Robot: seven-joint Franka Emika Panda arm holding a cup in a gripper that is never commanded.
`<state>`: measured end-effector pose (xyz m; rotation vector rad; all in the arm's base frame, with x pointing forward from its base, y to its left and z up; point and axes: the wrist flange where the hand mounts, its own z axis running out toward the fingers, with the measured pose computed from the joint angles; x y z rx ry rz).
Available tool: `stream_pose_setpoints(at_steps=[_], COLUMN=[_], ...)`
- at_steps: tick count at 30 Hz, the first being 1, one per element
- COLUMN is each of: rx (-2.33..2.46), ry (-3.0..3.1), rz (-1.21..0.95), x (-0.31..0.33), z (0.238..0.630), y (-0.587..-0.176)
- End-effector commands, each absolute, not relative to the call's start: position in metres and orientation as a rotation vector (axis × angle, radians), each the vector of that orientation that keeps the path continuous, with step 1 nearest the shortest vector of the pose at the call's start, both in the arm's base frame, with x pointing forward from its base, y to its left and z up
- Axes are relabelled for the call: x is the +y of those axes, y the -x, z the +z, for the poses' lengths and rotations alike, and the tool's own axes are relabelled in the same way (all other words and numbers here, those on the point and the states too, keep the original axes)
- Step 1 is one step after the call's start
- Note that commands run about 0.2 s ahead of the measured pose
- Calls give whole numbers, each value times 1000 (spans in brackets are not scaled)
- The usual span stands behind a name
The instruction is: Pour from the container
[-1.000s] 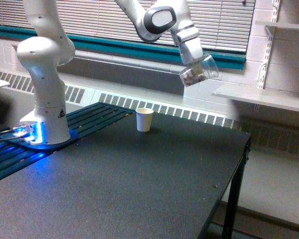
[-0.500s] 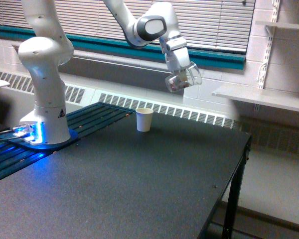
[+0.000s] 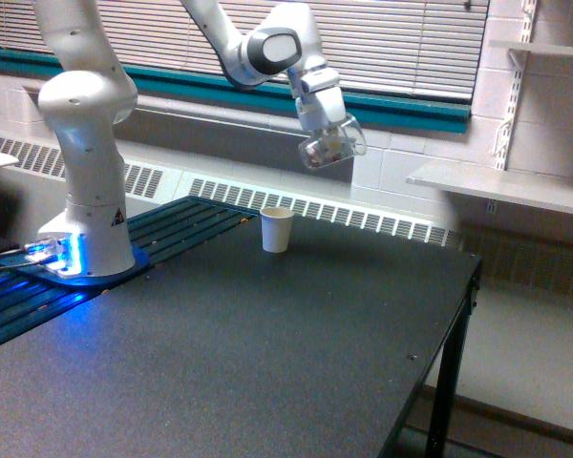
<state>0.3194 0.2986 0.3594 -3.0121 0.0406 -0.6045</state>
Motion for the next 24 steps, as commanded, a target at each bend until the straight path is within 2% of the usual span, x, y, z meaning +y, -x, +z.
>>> stream_pose_setpoints(at_steps=[1, 24], rx=[26, 39], ry=[3029, 3085], rz=[-571, -449], x=[299, 272], z=[350, 325], y=[-293, -237])
